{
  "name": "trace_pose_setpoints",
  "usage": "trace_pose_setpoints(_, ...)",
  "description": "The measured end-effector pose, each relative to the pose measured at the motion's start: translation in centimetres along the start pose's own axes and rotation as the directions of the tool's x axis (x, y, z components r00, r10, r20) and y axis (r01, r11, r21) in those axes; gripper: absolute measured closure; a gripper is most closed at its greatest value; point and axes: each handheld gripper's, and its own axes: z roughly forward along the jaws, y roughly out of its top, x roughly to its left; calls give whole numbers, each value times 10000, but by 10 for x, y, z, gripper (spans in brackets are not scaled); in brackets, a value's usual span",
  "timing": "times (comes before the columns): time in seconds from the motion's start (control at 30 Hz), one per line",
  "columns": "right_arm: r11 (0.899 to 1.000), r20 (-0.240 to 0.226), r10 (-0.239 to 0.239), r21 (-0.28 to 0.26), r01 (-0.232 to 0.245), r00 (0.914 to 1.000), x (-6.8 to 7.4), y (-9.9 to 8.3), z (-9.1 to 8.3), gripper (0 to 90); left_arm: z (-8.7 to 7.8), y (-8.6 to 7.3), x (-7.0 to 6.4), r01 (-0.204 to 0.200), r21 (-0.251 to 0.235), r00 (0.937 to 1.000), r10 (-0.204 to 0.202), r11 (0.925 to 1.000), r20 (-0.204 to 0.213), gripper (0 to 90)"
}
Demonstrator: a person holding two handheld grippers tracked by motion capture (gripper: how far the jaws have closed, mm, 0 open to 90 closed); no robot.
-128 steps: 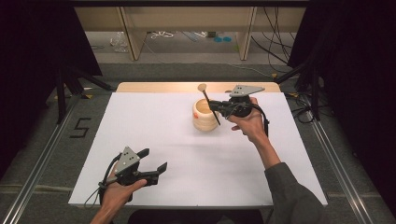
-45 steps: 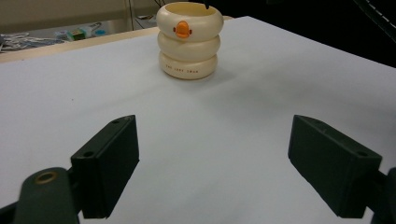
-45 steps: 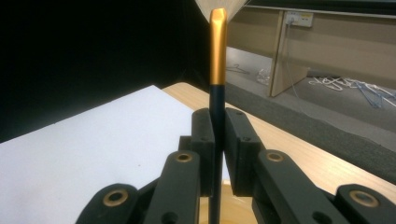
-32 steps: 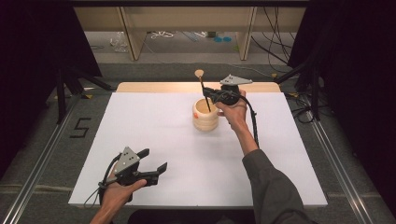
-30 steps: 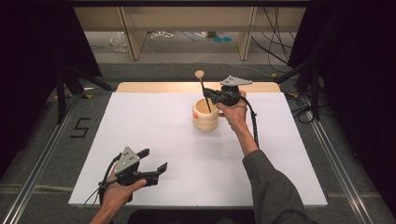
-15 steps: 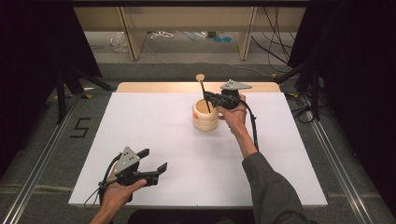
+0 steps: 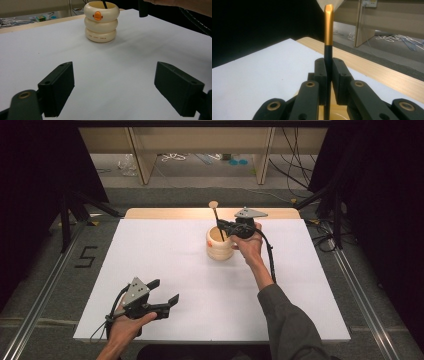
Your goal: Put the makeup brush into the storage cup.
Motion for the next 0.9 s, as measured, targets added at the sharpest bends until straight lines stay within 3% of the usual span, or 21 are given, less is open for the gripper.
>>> trace_pose_setpoints(0.2,9997,9,206,100,-206,9998,-3,-4,-3,824,0,0,0,-71,11,10000,71,10000,0,161)
trace_pose_setpoints(0.33,9989,101,379,264,-381,9992,-5,-5,-5,712,0,0,-1,150,10,9999,-149,9999,-52,160)
trace_pose_setpoints(0.47,9979,233,557,316,-564,9982,-5,-2,-8,611,0,0,0,103,11,9999,-103,9999,-40,160)
trace_pose_setpoints(0.6,9977,360,596,295,-606,9976,-6,0,-11,574,0,0,0,-62,15,10000,62,10000,-18,160)
trace_pose_setpoints(0.7,9978,508,579,284,-594,9970,-7,1,-13,532,0,0,0,108,8,9999,-108,9999,-24,160)
trace_pose_setpoints(0.77,9980,459,588,227,-598,9972,-8,1,-13,519,0,0,0,-79,19,10000,79,10000,-22,160)
trace_pose_setpoints(0.9,9968,431,740,271,-752,9963,-5,3,-15,493,0,0,0,-77,16,10000,77,10000,-23,160)
